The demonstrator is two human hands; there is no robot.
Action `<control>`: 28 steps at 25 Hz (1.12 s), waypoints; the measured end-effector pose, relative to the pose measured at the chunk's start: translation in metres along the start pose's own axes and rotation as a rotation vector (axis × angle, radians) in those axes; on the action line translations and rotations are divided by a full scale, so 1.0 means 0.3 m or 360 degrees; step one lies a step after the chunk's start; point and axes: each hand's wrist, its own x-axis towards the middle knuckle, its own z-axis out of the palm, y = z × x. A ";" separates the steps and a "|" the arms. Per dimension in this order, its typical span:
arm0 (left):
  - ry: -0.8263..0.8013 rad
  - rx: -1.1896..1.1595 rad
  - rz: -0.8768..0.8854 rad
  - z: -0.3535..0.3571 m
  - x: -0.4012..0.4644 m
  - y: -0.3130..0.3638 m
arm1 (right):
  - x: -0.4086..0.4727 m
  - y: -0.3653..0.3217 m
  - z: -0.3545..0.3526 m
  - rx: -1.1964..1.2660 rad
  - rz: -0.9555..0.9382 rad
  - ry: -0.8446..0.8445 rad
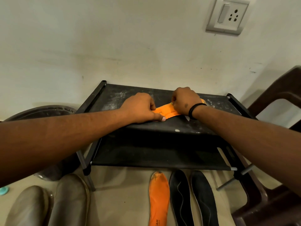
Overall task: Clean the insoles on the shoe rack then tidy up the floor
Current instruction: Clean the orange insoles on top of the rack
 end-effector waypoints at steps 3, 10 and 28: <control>0.0013 0.0007 0.0007 -0.003 -0.009 -0.001 | -0.013 -0.005 0.030 0.0227 -0.0037 0.0009; 0.0012 0.0022 0.0002 -0.003 -0.006 0.006 | -0.078 0.012 -0.022 0.0301 -0.0390 -0.0258; -0.0035 0.0070 0.0215 -0.007 -0.019 0.005 | -0.084 0.047 -0.052 0.0237 -0.0199 -0.0239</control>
